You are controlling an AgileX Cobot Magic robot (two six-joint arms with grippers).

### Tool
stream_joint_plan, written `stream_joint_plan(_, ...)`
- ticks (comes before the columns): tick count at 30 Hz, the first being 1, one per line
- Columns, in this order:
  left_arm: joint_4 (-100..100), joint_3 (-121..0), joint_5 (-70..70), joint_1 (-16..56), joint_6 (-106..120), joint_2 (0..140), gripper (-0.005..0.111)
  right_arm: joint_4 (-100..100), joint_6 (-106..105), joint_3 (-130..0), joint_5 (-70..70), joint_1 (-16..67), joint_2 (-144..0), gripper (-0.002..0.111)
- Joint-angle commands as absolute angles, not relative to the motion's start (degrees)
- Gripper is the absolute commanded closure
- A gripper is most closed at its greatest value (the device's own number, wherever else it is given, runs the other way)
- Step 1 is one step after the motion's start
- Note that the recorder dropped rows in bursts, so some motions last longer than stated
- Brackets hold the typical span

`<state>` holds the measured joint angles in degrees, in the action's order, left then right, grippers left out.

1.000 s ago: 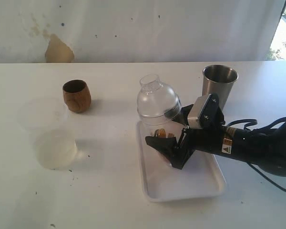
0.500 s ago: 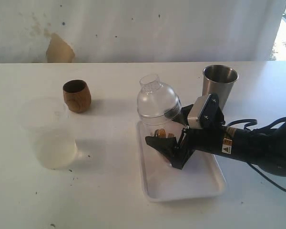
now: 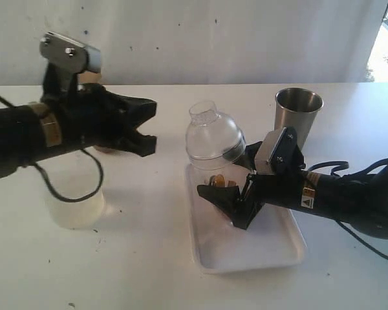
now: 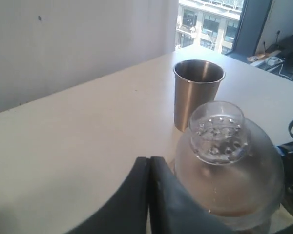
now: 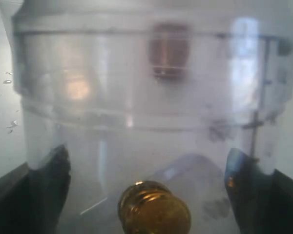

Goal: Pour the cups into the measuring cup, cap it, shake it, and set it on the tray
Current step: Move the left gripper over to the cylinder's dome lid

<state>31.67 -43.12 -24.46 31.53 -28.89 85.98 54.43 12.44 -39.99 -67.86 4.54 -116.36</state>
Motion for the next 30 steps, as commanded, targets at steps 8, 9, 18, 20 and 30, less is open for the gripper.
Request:
stream_joint_plan(8, 28.01, -54.27, -24.41, 34.17, -30.1, 100.01, 0.107, 54.45, 12.22, -39.88, -69.96, 4.57, -115.57, 0.108)
stream_joint_plan(9, 28.36, -54.41, -24.41, 34.8, -30.1, 100.01, 0.107, 54.45, 12.22, -39.88, -69.96, 4.57, -115.57, 0.108)
stream_joint_plan(18, 28.79, -54.41, -29.92, 37.24, -31.48, 100.01, 0.107, 54.21, 12.22, -39.88, -68.07, 4.57, -115.57, 0.108)
stream_joint_plan(20, 28.62, -54.49, -31.1, 38.09, -31.48, 100.39, 0.107, 52.99, 12.49, -39.88, -66.95, 4.57, -115.57, 0.108)
stream_joint_plan(30, 24.49, -56.79, -25.65, 41.32, -29.28, 103.46, 0.107, 51.4, 19.71, -39.88, -62.79, 4.47, -115.57, 0.027)
